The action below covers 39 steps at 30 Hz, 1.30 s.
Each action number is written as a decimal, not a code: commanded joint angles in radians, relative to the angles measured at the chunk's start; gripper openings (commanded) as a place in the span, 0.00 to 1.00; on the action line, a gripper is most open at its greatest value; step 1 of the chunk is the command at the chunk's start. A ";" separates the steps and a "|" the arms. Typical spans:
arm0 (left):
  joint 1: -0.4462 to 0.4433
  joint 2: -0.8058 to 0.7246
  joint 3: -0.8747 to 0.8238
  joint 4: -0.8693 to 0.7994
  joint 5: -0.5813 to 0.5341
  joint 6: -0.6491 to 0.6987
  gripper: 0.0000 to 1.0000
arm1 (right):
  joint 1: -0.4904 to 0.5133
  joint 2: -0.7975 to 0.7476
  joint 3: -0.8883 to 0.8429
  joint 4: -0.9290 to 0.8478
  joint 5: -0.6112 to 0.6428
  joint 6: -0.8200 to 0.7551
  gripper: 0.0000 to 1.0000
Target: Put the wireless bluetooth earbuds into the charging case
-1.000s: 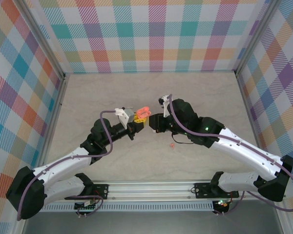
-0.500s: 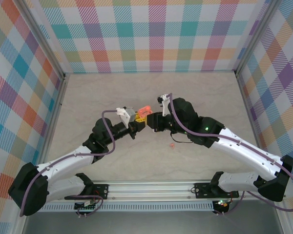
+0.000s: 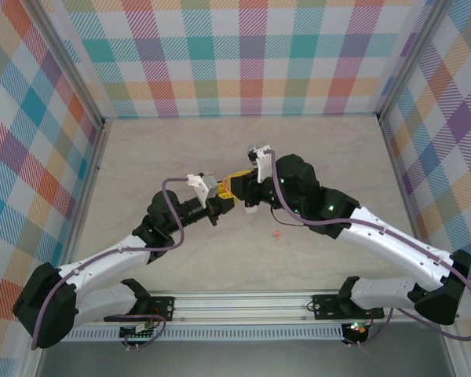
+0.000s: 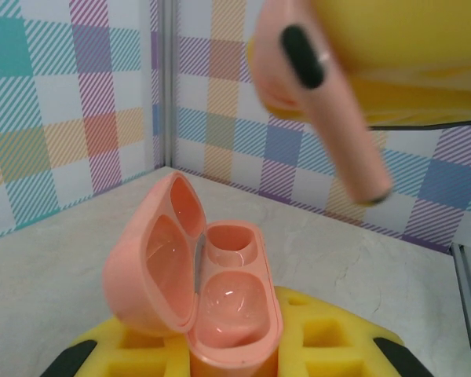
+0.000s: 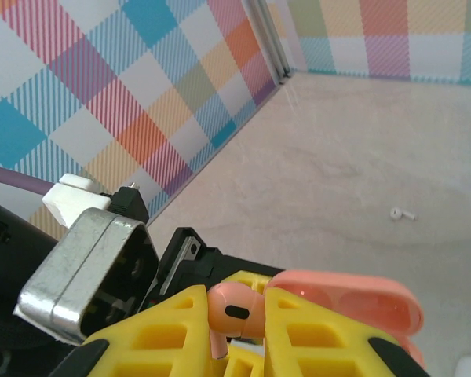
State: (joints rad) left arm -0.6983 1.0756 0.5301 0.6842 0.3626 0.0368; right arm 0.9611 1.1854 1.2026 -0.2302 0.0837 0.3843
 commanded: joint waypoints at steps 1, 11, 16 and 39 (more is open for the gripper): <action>-0.012 -0.043 0.018 0.044 0.038 -0.025 0.09 | -0.004 -0.001 -0.030 0.118 -0.034 -0.126 0.18; -0.013 -0.094 0.024 0.037 0.045 -0.052 0.09 | -0.004 -0.017 -0.093 0.207 -0.095 -0.223 0.19; -0.012 -0.098 0.033 0.032 0.050 -0.055 0.09 | -0.005 -0.015 -0.118 0.233 -0.105 -0.236 0.19; -0.013 -0.124 0.036 0.002 0.061 -0.060 0.09 | -0.006 -0.042 -0.149 0.273 -0.057 -0.360 0.20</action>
State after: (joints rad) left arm -0.6991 0.9730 0.5381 0.6594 0.4076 -0.0154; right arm 0.9611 1.1633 1.0615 0.0147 0.0166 0.0647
